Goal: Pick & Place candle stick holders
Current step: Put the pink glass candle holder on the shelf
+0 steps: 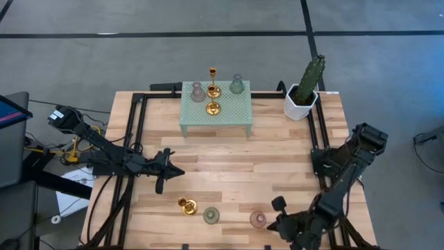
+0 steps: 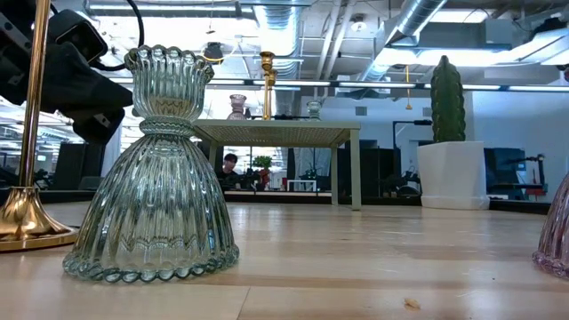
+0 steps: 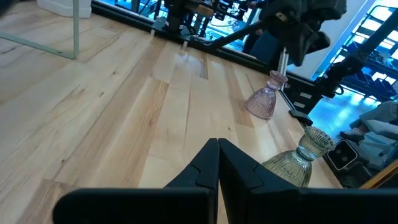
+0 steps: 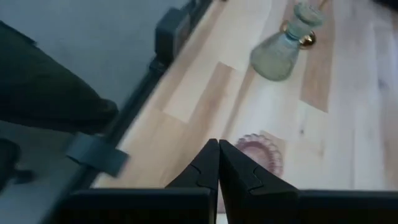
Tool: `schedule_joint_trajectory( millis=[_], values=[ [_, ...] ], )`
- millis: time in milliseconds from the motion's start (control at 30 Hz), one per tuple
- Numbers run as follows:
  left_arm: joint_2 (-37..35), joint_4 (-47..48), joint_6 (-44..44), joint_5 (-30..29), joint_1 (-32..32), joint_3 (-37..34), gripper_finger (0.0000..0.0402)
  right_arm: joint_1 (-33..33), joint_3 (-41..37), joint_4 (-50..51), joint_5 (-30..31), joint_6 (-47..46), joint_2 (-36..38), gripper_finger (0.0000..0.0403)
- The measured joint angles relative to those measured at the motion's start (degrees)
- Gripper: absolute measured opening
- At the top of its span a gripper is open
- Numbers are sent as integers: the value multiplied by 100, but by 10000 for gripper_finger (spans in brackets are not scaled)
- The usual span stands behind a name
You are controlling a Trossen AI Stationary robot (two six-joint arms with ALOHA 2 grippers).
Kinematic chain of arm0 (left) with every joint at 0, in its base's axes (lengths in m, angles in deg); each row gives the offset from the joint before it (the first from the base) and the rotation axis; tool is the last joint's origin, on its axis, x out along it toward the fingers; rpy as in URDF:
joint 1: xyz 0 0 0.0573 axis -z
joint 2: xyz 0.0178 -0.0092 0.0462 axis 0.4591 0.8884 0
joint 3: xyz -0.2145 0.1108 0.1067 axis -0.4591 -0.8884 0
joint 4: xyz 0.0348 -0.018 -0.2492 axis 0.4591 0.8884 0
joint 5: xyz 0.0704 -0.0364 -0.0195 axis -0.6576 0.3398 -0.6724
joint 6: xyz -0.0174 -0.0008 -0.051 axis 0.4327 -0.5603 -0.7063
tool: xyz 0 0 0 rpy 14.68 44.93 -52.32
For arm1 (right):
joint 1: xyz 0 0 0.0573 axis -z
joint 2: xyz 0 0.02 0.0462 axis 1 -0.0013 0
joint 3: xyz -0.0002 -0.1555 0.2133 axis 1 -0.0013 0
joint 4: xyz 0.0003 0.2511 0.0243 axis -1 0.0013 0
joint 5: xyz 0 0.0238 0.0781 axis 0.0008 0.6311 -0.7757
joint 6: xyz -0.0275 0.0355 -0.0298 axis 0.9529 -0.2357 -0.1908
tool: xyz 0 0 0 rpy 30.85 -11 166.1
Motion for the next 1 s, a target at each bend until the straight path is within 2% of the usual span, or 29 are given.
schedule_joint_trajectory(
  millis=[267, 533, 733, 867, 1000],
  values=[
    [0, 0, -20, 3, 0, 0, 6, 314, 55, 110, -256, 137, -309, 12],
    [0, 2, -20, 22, 0, 0, 6, 310, 68, 128, -376, 125, -213, 84],
    [0, 2, -17, 22, 0, 0, 6, 483, 68, 193, -787, 84, -223, 129],
    [1, 2, -17, 24, 0, -1, 6, 610, 68, 260, -788, 75, -223, 138],
    [0, 2, -17, 24, 0, -2, 6, 721, 66, 402, -945, 74, -223, 126]
  ],
)
